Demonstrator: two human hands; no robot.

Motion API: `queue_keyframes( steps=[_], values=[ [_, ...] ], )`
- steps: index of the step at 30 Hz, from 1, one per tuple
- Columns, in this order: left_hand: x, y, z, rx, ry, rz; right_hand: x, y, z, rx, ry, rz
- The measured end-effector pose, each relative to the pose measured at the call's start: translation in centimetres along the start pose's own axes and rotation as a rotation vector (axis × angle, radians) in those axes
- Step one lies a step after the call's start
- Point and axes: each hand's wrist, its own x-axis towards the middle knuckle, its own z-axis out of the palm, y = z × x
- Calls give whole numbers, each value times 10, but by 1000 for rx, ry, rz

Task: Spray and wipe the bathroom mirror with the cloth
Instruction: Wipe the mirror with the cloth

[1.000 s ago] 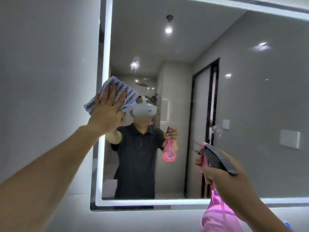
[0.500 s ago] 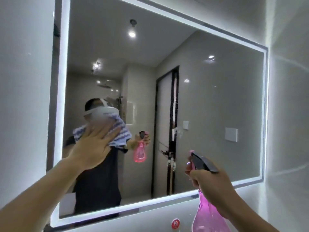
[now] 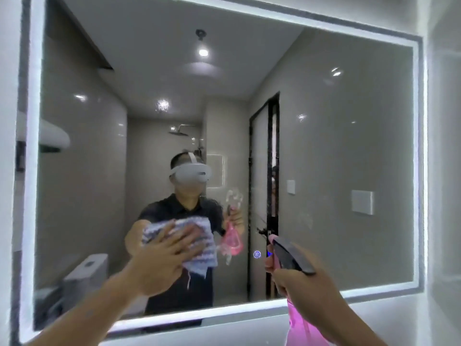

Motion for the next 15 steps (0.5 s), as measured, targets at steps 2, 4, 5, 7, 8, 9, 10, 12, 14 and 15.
queue_keyframes(
  steps=[2,4,5,7,8,9,10,12,14,15],
  values=[
    [58,-26,-13,-77,85,-340,5,8,-12,0,-21,-28],
    [98,-31,-23,-128,109,-570,12,16,-20,49,-38,-31],
    [105,-21,-23,-152,97,-609,16,20,-23,68,-48,-26],
    [88,23,-8,-154,24,-474,21,26,-26,102,-75,-15],
    [64,53,3,-138,-25,-300,22,29,-26,122,-90,-11],
    [38,84,12,-113,-86,-86,23,32,-25,139,-101,-14],
    [13,106,18,-85,-185,90,23,34,-25,148,-104,-14],
    [-13,119,26,-45,-363,266,24,36,-24,146,-101,0],
    [-4,100,20,-3,-373,270,27,37,-24,133,-94,-5],
    [6,84,13,16,-327,232,28,37,-24,128,-99,-14]
  ],
)
